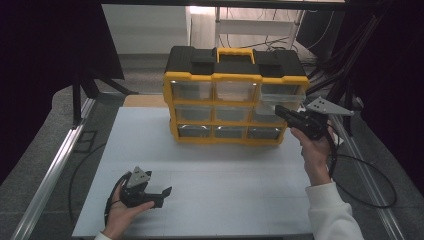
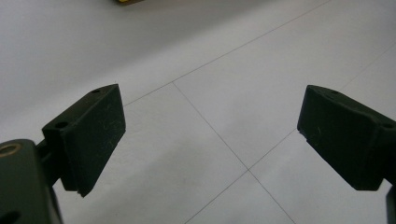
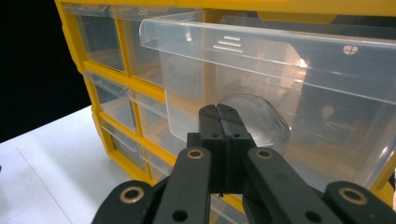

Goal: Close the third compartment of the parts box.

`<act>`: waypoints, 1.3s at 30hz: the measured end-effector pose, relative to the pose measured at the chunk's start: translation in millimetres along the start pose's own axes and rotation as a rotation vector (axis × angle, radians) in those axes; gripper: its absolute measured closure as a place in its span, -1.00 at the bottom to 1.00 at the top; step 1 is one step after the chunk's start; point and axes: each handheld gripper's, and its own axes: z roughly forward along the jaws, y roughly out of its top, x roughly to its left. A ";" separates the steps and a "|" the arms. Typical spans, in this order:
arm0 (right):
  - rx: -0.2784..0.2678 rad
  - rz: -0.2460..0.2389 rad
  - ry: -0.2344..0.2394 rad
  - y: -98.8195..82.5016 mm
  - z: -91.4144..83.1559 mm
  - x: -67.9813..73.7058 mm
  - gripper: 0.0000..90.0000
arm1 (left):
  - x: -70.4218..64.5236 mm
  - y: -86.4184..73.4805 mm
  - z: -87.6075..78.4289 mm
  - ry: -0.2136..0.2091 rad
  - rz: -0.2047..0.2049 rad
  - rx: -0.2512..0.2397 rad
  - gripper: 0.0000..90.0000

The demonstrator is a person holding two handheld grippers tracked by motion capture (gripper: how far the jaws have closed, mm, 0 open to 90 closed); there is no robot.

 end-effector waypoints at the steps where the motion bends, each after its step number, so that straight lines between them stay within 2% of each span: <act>1: 0.001 0.000 -0.002 0.2 0.4 -0.4 1.00 | -0.2 0.0 0.1 0.000 0.000 0.000 -0.82; 15: -0.003 0.011 -0.025 0.6 8.5 -8.8 1.00 | -0.8 0.0 0.1 -0.003 0.000 -0.002 -0.82; 16: -0.009 0.023 -0.018 1.3 9.4 -9.8 1.00 | -0.7 0.0 0.1 -0.004 0.000 -0.001 -0.82; 39: -0.012 0.031 -0.050 6.5 19.5 -19.7 1.00 | -1.0 0.0 0.4 -0.006 0.001 0.000 -0.82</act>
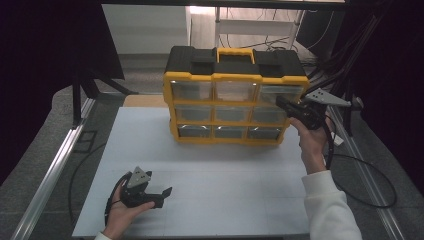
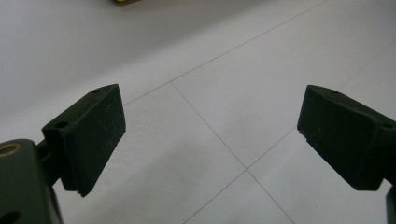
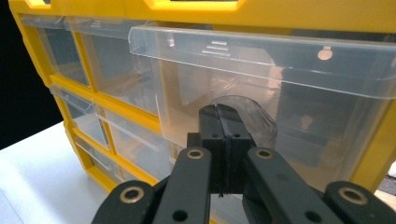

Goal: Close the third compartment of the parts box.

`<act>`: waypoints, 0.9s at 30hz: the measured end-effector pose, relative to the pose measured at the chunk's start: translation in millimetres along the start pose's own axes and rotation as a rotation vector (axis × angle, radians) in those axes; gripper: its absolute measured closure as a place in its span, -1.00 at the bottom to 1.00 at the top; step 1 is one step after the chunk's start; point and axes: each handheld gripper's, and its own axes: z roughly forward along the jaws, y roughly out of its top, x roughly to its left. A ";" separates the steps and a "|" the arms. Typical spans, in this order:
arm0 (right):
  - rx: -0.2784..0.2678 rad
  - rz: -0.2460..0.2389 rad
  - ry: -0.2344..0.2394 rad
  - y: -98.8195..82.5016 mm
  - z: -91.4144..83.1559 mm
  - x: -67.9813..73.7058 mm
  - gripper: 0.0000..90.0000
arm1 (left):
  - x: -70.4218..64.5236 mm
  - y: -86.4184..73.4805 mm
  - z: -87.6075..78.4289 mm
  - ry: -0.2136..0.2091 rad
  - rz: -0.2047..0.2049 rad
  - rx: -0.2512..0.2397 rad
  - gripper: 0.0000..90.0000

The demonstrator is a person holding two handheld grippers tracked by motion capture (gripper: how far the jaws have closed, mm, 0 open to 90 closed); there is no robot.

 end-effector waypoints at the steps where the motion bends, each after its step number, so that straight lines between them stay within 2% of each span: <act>1: 0.001 0.002 -0.002 0.1 0.4 -0.2 1.00 | 0.0 0.0 0.0 0.000 0.000 0.000 -0.82; 27: 0.006 0.022 -0.031 1.0 8.5 -7.1 1.00 | 0.1 -0.1 -0.1 -0.001 0.002 0.002 -0.82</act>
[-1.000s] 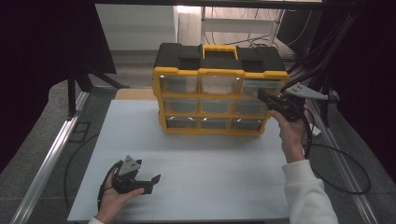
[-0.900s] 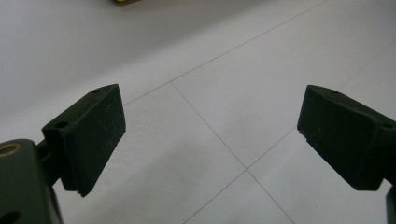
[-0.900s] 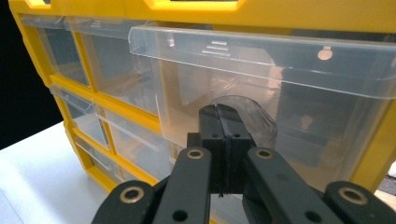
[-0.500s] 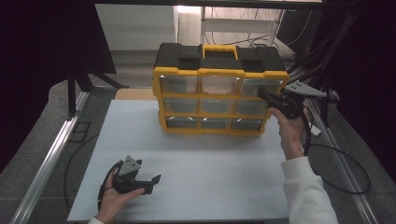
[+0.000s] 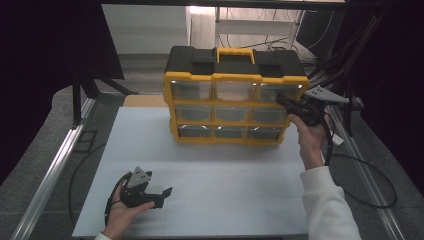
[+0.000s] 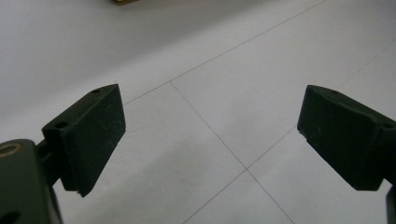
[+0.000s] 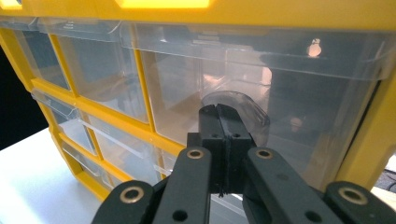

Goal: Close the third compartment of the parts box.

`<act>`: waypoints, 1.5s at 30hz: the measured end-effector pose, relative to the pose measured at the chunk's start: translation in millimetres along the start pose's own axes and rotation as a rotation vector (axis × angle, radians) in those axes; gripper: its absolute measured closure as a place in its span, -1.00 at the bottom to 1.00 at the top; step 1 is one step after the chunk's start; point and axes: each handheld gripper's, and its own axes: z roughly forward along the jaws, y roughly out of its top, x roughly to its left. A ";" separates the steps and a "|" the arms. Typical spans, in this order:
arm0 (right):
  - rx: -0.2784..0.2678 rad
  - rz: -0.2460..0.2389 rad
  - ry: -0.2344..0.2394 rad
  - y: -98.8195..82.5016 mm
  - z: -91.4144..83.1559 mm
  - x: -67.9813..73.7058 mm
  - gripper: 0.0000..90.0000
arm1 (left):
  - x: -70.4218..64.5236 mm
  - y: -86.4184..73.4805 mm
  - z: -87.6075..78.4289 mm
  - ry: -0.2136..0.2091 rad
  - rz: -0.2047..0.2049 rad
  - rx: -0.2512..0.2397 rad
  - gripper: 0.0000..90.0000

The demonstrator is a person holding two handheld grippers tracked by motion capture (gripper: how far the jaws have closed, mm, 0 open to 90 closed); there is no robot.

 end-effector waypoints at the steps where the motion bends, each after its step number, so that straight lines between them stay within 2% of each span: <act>1: 0.001 0.002 -0.001 -0.3 0.2 -0.1 1.00 | 0.0 0.0 -0.1 0.000 0.000 0.000 -0.82; 9: -0.001 -0.006 -0.012 -2.6 -3.5 1.3 1.00 | 0.6 0.2 0.7 0.000 0.000 -0.001 -0.82; 18: 0.001 -0.048 0.013 -6.5 -18.9 6.3 1.00 | 0.5 0.6 1.2 0.002 -0.002 0.002 -0.82; 23: -0.003 -0.080 0.042 -9.8 -35.5 15.0 1.00 | 0.2 0.8 -0.2 -0.001 0.002 -0.004 -0.82; 27: 0.007 -0.111 0.075 -19.0 -48.9 21.9 1.00 | 0.2 1.0 0.2 -0.001 -0.001 -0.005 -0.82; 35: 0.022 -0.122 0.101 -34.3 -61.4 26.4 0.96 | 0.6 1.4 0.0 0.002 0.002 -0.006 -0.81; 37: 0.022 -0.117 0.104 -38.5 -65.1 27.0 0.88 | 0.3 1.5 0.1 0.001 0.002 -0.006 -0.81; 39: 0.019 -0.111 0.103 -41.8 -67.6 27.5 0.65 | 0.1 1.5 0.1 0.001 0.001 -0.008 -0.82; 40: 0.016 -0.117 0.069 -44.9 -69.7 29.1 0.34 | 0.3 1.4 0.1 0.002 0.000 -0.008 -0.82; 41: 0.015 -0.128 0.041 -47.6 -71.3 30.6 0.16 | 0.5 1.3 0.0 0.002 0.000 -0.007 -0.82; 42: 0.016 -0.130 0.033 -49.3 -72.5 31.3 0.08 | 0.8 1.3 -0.1 0.002 -0.001 -0.008 -0.82; 45: 0.015 -0.080 0.058 -57.9 -77.5 32.7 -0.10 | 1.0 1.3 -0.3 0.002 -0.002 -0.009 -0.82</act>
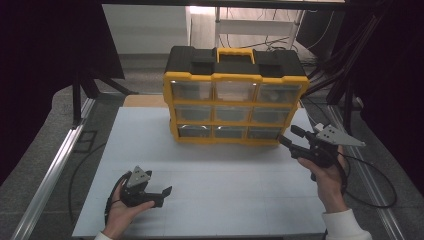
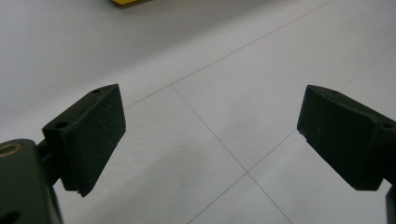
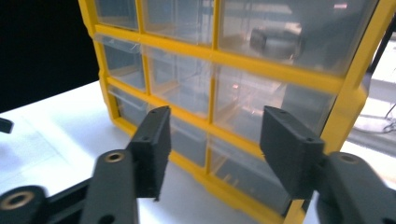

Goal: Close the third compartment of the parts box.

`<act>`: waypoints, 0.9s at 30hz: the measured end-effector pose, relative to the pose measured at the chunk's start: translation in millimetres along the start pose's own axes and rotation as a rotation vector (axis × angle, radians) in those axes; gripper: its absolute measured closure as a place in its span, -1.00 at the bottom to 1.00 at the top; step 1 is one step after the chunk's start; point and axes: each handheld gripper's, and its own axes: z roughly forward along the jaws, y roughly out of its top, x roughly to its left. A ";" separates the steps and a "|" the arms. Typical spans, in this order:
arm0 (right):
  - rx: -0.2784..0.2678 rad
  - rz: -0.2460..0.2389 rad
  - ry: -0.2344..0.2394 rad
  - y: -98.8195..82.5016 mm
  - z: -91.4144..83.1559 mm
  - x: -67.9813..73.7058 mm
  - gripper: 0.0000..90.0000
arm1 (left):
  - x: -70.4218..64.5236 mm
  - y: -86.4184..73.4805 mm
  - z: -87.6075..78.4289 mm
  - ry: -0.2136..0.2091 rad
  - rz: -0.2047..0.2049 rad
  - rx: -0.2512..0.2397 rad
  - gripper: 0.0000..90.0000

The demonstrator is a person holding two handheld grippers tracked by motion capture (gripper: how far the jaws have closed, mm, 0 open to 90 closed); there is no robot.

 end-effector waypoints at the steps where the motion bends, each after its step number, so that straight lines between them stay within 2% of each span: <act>1: 0.004 0.003 -0.002 -2.3 -1.2 1.2 -0.15 | -0.1 0.0 0.1 0.000 0.000 -0.001 -0.81; 7: 0.027 -0.017 0.001 -14.6 -10.3 9.8 -0.32 | -0.5 0.0 0.3 0.001 0.000 -0.002 -0.82; 14: 0.038 -0.012 0.014 -29.1 -17.3 13.2 -0.39 | -0.6 0.1 0.3 0.002 0.003 0.001 -0.82; 19: 0.071 0.014 0.011 -53.1 -23.7 13.6 -0.41 | 0.0 0.1 0.2 0.002 0.003 0.004 -0.82; 27: 0.118 0.030 0.017 -80.3 -29.3 9.1 -0.40 | -0.4 0.1 0.5 0.000 0.003 0.003 -0.82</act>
